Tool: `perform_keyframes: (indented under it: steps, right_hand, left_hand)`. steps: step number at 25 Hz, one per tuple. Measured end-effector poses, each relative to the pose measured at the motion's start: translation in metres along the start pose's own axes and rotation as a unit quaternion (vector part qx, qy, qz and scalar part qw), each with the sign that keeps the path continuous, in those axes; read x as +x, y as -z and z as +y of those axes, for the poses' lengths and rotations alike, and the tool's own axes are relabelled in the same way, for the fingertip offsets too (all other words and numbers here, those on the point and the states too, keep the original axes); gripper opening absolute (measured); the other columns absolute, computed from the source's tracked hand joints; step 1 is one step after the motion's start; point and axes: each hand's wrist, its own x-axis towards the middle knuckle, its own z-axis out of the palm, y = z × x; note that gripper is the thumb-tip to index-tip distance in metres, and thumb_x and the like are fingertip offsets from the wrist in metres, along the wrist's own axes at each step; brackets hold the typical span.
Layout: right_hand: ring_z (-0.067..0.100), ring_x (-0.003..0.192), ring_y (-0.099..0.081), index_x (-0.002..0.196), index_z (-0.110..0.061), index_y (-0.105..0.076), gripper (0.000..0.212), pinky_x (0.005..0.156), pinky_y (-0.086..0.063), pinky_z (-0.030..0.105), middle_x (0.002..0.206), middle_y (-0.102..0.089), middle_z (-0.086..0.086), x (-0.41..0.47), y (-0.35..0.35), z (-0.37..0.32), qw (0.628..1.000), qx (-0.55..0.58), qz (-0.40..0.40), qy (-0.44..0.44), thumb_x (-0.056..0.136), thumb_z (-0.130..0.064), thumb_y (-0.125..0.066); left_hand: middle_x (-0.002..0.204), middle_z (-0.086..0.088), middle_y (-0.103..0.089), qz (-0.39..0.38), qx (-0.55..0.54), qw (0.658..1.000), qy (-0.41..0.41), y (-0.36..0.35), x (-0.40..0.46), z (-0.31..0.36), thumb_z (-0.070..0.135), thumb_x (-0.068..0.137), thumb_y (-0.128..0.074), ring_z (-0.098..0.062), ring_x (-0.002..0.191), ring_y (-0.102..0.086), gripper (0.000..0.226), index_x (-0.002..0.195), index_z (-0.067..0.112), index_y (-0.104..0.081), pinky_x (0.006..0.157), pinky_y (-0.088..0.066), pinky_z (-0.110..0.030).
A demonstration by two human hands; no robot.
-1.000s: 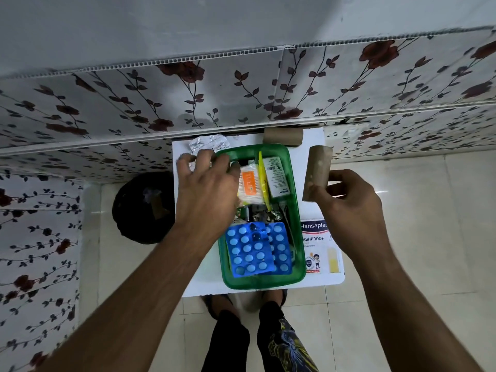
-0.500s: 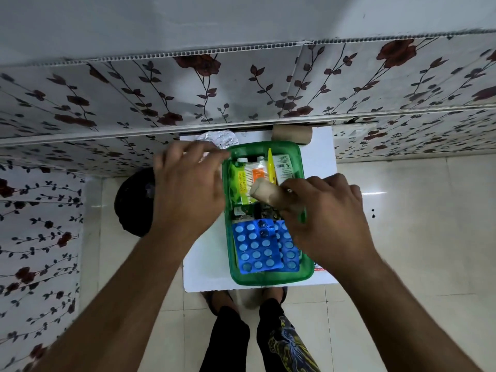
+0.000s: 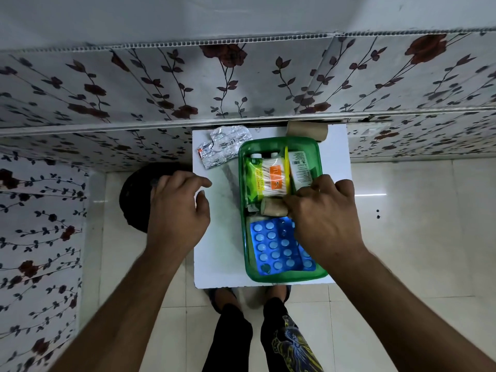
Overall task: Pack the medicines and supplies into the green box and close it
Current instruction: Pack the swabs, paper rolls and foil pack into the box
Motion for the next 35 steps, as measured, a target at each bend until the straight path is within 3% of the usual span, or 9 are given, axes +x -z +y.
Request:
perform_keyframes:
  steps: [5,8,10,12,16,21,26,30,35]
  right_hand:
    - [0.03,0.082,-0.055,0.079,-0.022,-0.074,0.02,0.072,-0.028,0.037,0.074,-0.069,-0.002,-0.007,-0.002,-0.001,1.0,0.019,-0.007,-0.003,0.068,-0.014,-0.059]
    - [0.029,0.081,-0.058,0.083,-0.024,-0.075,0.016,0.072,-0.03,0.037,0.077,-0.071,-0.004,-0.002,0.011,0.012,0.992,0.101,0.058,-0.044,0.073,-0.018,-0.065]
    - [0.027,0.077,-0.063,0.088,-0.023,-0.076,0.013,0.072,-0.037,0.035,0.081,-0.074,-0.004,0.017,0.023,0.034,0.952,0.234,0.146,-0.13,0.082,-0.02,-0.065]
    - [0.023,0.079,-0.068,0.098,-0.023,-0.076,0.016,0.071,-0.045,0.03,0.093,-0.077,-0.004,0.049,0.017,0.059,0.908,0.321,0.176,-0.206,0.086,-0.023,-0.065]
    - [0.034,0.092,-0.07,0.112,-0.021,-0.072,0.026,0.076,-0.052,0.036,0.108,-0.074,0.008,0.097,-0.014,0.077,0.964,0.202,0.086,-0.148,0.089,-0.026,-0.061]
    - [0.038,0.095,-0.067,0.116,-0.022,-0.07,0.03,0.077,-0.055,0.043,0.113,-0.07,0.01,0.116,-0.028,0.083,0.978,0.173,0.051,-0.107,0.087,-0.029,-0.068]
    - [0.042,0.097,-0.062,0.112,-0.021,-0.072,0.031,0.077,-0.053,0.044,0.115,-0.066,0.014,0.121,-0.039,0.085,0.989,0.114,0.065,-0.073,0.091,-0.041,-0.062]
    - [0.042,0.092,-0.062,0.106,-0.016,-0.073,0.038,0.075,-0.052,0.042,0.102,-0.068,0.017,0.096,-0.039,0.091,0.978,0.157,0.058,-0.122,0.09,-0.048,-0.058]
    - [0.035,0.085,-0.064,0.111,-0.017,-0.071,0.039,0.067,-0.043,0.03,0.101,-0.066,0.011,0.046,-0.02,0.09,0.932,0.267,0.104,-0.222,0.086,-0.047,-0.064]
  left_hand:
    - [0.1,-0.004,-0.063,-0.012,-0.022,1.0,-0.009,-0.005,0.002,-0.004,0.012,0.082,-0.055,-0.029,0.092,-0.056,0.024,0.099,0.017,-0.071,0.082,-0.048,-0.045]
    - [0.101,-0.002,-0.062,-0.015,-0.112,0.992,0.059,-0.011,0.013,-0.002,0.011,0.086,-0.062,-0.02,0.086,-0.058,0.021,0.104,0.018,-0.069,0.08,-0.049,-0.036]
    - [0.108,-0.005,-0.063,-0.012,-0.157,0.98,0.121,-0.021,0.036,-0.008,0.02,0.084,-0.068,-0.022,0.093,-0.06,0.026,0.111,0.019,-0.067,0.082,-0.048,-0.033]
    - [0.115,-0.012,-0.059,-0.026,-0.145,0.975,0.166,-0.034,0.064,-0.015,0.036,0.077,-0.076,-0.028,0.105,-0.057,0.045,0.117,0.021,-0.061,0.086,-0.046,-0.033]
    - [0.123,-0.016,-0.05,-0.036,-0.114,0.964,0.239,-0.053,0.096,-0.011,0.05,0.059,-0.085,-0.033,0.113,-0.051,0.074,0.118,0.019,-0.052,0.092,-0.043,-0.036]
    - [0.111,-0.013,-0.05,-0.051,-0.081,0.961,0.26,-0.057,0.104,-0.016,0.048,0.053,-0.089,-0.03,0.102,-0.051,0.066,0.098,0.016,-0.054,0.081,-0.042,-0.034]
    - [0.093,-0.008,-0.067,-0.017,-0.19,0.951,0.243,-0.03,0.088,-0.021,0.016,0.072,-0.079,-0.028,0.088,-0.065,0.029,0.075,0.022,-0.051,0.072,-0.049,-0.036]
    - [0.089,0.003,-0.069,0.039,-0.215,0.948,0.231,0.039,0.042,0.0,0.005,0.081,-0.069,-0.019,0.082,-0.066,0.024,0.098,0.021,-0.07,0.083,-0.054,-0.038]
    - [0.089,0.005,-0.068,-0.132,-0.178,0.969,0.107,0.056,-0.02,0.078,0.006,0.082,-0.069,-0.014,0.073,-0.066,0.026,0.098,0.026,-0.075,0.072,-0.052,-0.032]
